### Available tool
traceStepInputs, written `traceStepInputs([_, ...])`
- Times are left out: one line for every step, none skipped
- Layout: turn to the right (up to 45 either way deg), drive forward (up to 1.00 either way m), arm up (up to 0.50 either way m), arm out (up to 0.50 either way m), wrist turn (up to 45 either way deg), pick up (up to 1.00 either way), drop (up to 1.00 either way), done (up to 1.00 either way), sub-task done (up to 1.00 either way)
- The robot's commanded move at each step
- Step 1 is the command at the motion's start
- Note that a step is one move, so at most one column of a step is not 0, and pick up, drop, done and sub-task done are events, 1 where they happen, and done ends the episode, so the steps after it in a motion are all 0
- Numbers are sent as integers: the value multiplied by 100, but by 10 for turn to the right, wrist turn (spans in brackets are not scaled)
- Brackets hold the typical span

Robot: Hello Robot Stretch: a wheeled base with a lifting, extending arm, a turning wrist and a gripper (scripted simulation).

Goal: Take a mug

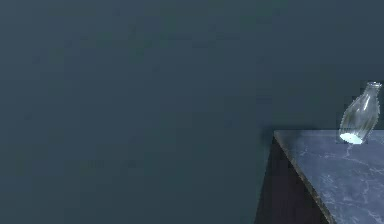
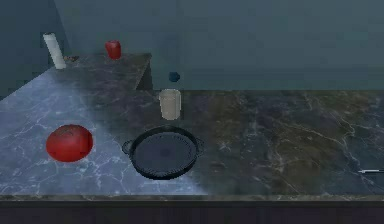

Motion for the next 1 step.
traceStepInputs([0,0,50,0,0,0,0,0,0])
